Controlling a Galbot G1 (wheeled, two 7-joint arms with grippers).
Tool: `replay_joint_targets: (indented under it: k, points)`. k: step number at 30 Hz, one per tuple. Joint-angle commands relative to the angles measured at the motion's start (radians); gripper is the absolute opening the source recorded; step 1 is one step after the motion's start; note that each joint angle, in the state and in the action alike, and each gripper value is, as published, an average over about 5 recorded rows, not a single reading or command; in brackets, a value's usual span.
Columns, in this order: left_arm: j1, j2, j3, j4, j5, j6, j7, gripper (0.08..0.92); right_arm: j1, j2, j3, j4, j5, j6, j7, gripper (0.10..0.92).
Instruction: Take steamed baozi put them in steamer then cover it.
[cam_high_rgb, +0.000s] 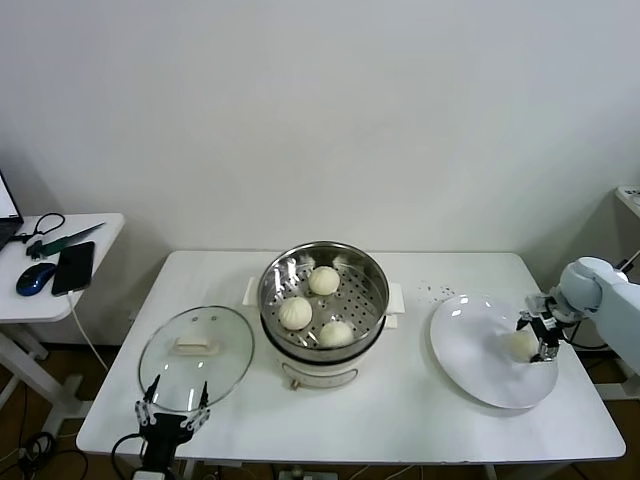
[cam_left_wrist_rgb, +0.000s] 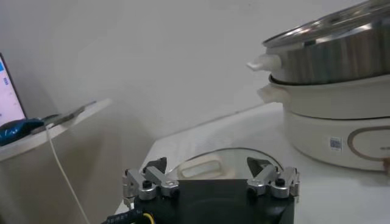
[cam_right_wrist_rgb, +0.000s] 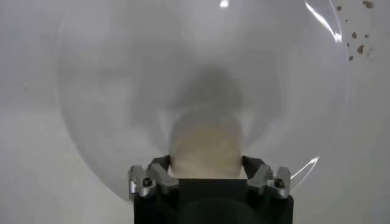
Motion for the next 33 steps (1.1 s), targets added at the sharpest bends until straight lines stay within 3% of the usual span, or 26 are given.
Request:
replay_joint_targets:
  k: [1, 6, 14, 20, 26, 33]
  points:
    - [0.0, -0.001, 0.0, -0.002, 0.002, 0.0, 0.0, 0.823, 0.015, 0.007, -0.01, -0.009, 0.002, -0.003, -0.004, 0.694]
    - [0.003, -0.001, 0.001, -0.003, 0.001, -0.003, 0.0, 0.823, 0.097, -0.008, -0.086, 0.021, 0.099, -0.045, -0.003, 0.648]
    - [0.006, -0.002, 0.015, -0.008, -0.002, -0.007, 0.0, 0.823, 0.543, 0.028, -0.501, 0.123, 0.496, -0.181, 0.018, 0.645]
    - [-0.002, 0.003, 0.029, -0.006, -0.048, 0.001, 0.008, 0.823, 0.857, 0.154, -0.795, 0.195, 0.801, -0.259, 0.066, 0.645]
    - [-0.016, 0.007, 0.042, -0.001, -0.068, 0.008, 0.017, 0.823, 0.986, 0.299, -0.937, 0.255, 1.023, -0.318, 0.124, 0.652]
    - [-0.011, 0.009, 0.056, -0.018, -0.092, 0.022, 0.034, 0.823, 1.023, 0.462, -1.039, 0.264, 1.126, -0.35, 0.176, 0.653]
